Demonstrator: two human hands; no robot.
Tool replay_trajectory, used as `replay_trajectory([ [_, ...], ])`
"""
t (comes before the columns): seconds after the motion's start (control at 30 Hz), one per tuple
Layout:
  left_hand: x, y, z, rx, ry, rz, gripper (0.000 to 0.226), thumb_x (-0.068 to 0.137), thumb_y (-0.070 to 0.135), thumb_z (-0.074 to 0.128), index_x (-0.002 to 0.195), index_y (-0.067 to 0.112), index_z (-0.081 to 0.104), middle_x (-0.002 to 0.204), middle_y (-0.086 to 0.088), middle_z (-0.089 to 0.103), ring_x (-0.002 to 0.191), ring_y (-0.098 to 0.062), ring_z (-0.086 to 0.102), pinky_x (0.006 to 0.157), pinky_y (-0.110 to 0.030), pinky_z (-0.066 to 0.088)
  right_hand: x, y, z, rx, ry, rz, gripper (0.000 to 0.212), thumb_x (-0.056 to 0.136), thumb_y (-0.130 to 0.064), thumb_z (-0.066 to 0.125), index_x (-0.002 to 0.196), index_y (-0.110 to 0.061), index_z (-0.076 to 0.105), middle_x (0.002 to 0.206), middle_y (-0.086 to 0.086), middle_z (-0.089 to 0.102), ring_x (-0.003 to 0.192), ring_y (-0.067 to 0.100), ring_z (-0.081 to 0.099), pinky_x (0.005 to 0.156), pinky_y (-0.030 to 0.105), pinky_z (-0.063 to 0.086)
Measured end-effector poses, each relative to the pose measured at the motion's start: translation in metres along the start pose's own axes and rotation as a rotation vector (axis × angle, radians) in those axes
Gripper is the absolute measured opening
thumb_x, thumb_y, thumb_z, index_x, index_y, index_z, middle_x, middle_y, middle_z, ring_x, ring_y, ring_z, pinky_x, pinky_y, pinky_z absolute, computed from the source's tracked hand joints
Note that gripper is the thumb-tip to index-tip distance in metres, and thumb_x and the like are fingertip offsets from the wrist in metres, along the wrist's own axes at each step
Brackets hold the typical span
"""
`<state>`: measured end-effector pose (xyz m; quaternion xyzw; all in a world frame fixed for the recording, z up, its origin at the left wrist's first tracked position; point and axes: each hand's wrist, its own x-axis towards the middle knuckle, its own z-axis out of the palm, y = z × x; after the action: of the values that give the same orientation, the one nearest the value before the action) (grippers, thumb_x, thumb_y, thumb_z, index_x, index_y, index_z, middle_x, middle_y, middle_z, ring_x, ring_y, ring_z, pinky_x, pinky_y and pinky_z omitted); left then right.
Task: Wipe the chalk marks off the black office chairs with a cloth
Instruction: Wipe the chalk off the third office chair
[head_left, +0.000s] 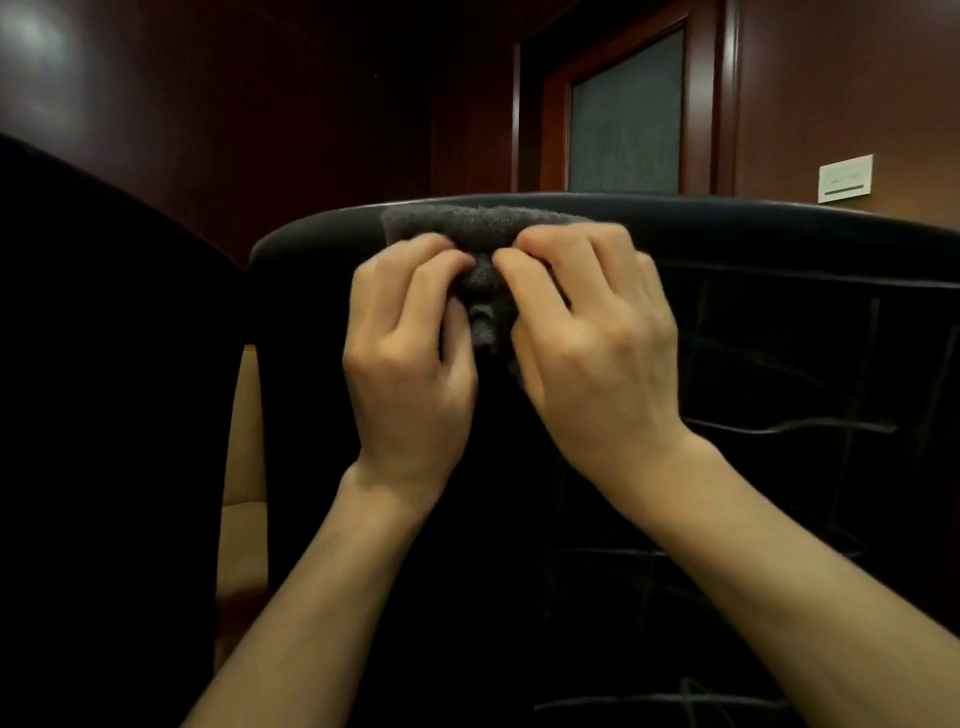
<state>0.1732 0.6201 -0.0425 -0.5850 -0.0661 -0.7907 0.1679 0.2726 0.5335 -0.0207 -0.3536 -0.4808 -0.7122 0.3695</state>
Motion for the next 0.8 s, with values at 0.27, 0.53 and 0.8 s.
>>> replay_trajectory([
  [0.27,-0.087,0.008,-0.019,0.049,-0.186,-0.019,0.028,0.100,0.008,0.048,0.101,-0.001,0.074,0.100,-0.015,0.069,0.094,-0.028,0.062,0.089,-0.032,0.048,-0.081,-0.015,-0.023,0.085,-0.209,0.002,0.025,0.101,-0.009,0.053,0.092,0.000,0.074,0.089,0.015,0.069,0.074,0.033,0.062,0.066,0.039,0.044],
  [0.53,0.006,0.014,-0.001,-0.029,-0.020,0.010,0.023,0.089,-0.008,0.056,0.104,-0.002,0.071,0.098,-0.017,0.066,0.091,-0.034,0.061,0.085,-0.037,0.049,0.001,0.008,-0.010,0.002,0.006,0.063,0.017,0.095,-0.004,0.056,0.089,-0.002,0.072,0.096,0.015,0.070,0.088,0.035,0.062,0.072,0.041,0.043],
  [0.8,-0.096,0.025,-0.012,-0.064,-0.177,-0.059,0.025,0.098,0.004,0.050,0.103,-0.002,0.074,0.097,-0.015,0.069,0.092,-0.030,0.062,0.088,-0.034,0.049,-0.097,-0.010,-0.034,0.051,-0.178,0.146,0.027,0.100,-0.005,0.048,0.089,-0.001,0.073,0.089,0.016,0.067,0.077,0.035,0.058,0.064,0.044,0.047],
])
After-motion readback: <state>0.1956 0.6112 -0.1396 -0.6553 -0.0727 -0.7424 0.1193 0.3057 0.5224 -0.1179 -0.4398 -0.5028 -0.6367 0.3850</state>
